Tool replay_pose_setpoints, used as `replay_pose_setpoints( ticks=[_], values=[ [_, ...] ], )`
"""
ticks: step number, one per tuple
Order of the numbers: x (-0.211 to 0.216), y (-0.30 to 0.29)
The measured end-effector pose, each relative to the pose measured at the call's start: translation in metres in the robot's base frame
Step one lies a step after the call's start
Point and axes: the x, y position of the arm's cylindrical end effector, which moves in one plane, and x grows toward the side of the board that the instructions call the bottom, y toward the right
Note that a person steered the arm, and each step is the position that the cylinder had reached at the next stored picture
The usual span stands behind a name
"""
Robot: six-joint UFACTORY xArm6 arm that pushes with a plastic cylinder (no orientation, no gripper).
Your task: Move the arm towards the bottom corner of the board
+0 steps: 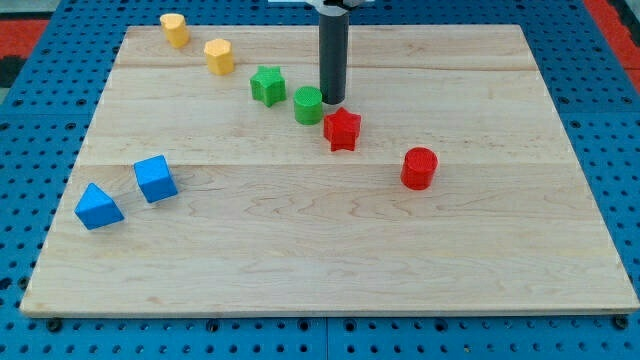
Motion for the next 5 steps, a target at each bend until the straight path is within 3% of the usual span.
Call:
replay_pose_setpoints(
  ticks=[1,3,4,5],
  values=[
    [0.031,0.031],
    [0.047,0.121],
    [0.061,0.107],
    [0.046,0.098]
  ],
)
